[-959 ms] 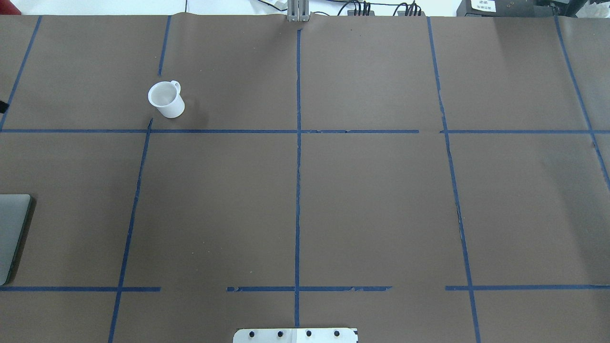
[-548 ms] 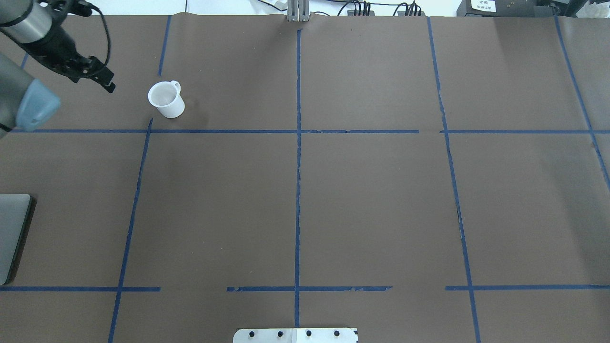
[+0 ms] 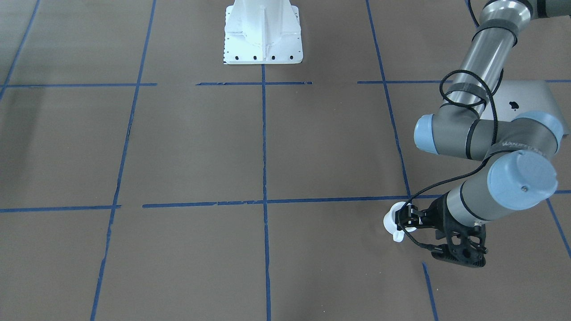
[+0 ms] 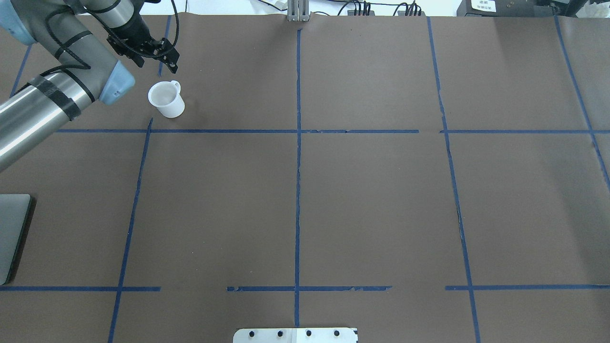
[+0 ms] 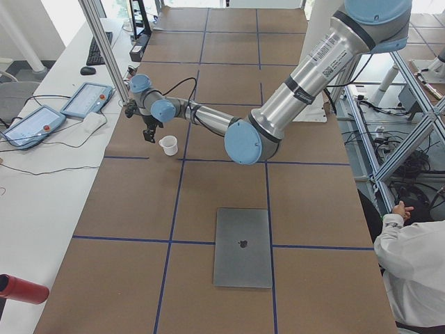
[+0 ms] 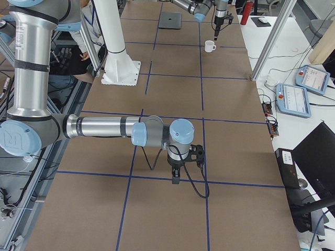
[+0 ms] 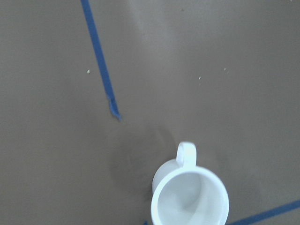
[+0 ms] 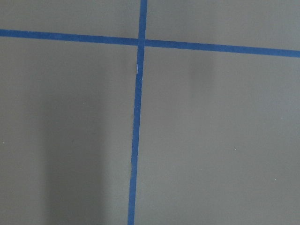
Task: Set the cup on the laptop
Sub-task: 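Reach the left gripper over the white cup, then close the left gripper on the white cup and lift it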
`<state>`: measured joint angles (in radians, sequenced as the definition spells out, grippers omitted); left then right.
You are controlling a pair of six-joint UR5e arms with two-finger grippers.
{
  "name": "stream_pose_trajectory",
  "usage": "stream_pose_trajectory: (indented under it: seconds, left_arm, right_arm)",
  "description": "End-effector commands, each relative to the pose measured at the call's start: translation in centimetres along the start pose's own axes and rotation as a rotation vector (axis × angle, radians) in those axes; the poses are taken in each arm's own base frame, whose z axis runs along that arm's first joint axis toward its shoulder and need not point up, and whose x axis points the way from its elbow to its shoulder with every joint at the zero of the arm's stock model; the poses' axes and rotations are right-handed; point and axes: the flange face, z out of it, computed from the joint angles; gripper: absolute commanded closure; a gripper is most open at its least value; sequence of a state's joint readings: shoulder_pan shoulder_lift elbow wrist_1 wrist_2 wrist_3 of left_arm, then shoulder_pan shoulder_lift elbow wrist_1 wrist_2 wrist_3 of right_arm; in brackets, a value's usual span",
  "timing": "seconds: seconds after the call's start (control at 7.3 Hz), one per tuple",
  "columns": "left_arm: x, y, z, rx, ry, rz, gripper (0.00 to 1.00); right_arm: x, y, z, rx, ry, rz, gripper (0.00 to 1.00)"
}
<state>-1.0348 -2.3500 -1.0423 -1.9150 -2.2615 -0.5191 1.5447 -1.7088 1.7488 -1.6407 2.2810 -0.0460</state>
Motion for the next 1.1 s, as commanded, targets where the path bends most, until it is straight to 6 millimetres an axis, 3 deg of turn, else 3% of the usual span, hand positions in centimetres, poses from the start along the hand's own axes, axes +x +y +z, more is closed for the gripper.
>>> stream_pose_trajectory:
  seconds: [0.0,0.14,0.27,0.55,0.82,0.96]
  left_arm:
    - [0.6,0.0,4.5,-0.017,-0.052,-0.01,0.05]
    - [0.7,0.5,5.9,-0.033,-0.054,-0.008,0.16]
    - [1.1,0.8,6.8,-0.048,-0.055,-0.016,0.43]
    - [2.4,0.1,6.3,-0.056,-0.04,-0.033,1.0]
    - [2.6,-0.1,5.9,-0.059,-0.025,-0.07,1.0]
    - [1.4,-0.5,4.7,-0.072,-0.006,-0.099,1.0]
  right_arm:
    - [0.0,0.0,0.0,-0.001,0.0,0.0,0.0]
    - [0.0,0.0,0.0,-0.001,0.0,0.0,0.0]
    - [0.0,0.0,0.0,-0.001,0.0,0.0,0.0]
    - [0.0,0.0,0.0,-0.001,0.0,0.0,0.0]
    - [0.0,0.0,0.0,-0.001,0.0,0.0,0.0]
    - [0.0,0.0,0.0,-0.001,0.0,0.0,0.0]
